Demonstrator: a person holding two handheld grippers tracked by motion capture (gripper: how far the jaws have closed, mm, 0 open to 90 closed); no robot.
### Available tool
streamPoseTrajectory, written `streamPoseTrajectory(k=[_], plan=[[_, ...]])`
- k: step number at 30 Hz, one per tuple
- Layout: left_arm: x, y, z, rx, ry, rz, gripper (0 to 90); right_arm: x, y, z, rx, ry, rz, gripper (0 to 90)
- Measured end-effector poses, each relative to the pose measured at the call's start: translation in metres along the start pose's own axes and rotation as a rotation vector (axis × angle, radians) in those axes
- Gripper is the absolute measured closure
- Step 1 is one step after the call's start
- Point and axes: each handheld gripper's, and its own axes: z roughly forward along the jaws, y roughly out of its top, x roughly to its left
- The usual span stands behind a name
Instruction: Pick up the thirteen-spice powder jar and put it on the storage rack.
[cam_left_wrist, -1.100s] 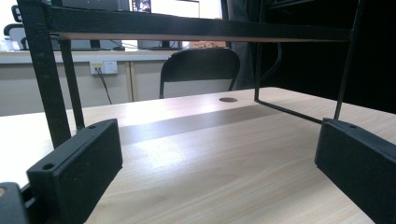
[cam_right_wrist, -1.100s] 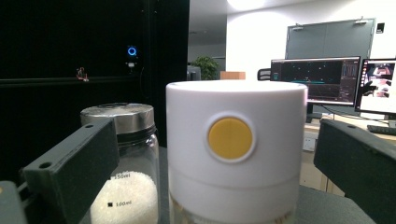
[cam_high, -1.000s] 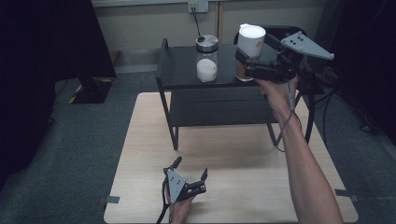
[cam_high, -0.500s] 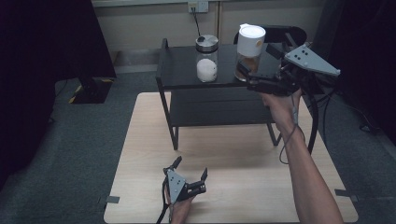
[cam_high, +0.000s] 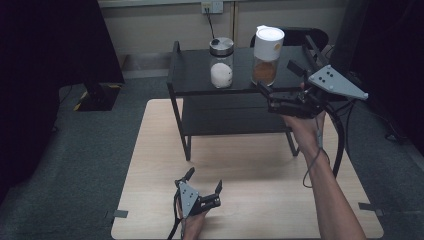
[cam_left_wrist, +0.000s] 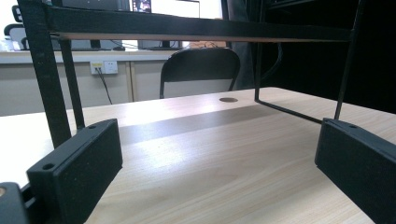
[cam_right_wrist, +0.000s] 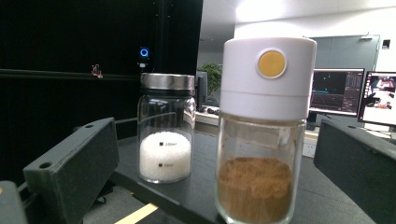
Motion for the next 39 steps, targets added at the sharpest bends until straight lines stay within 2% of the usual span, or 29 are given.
streamPoseTrajectory(k=[10,17,34,39], plan=[[0.000,0.000,0.000,0.000,0.000,0.000,0.3,0.007,-0.008,-0.021,-0.004,0.005,-0.025,0.0],[0.000,0.000,0.000,0.001,0.000,0.001,0.3,0.011,-0.020,-0.036,-0.006,0.003,-0.035,0.0],[0.000,0.000,0.000,0.001,0.000,0.001,0.2,0.013,-0.056,-0.066,0.026,-0.020,-0.025,0.0],[0.000,0.000,0.000,0.001,0.000,0.001,0.3,0.014,-0.069,-0.073,0.034,-0.023,-0.008,0.0]])
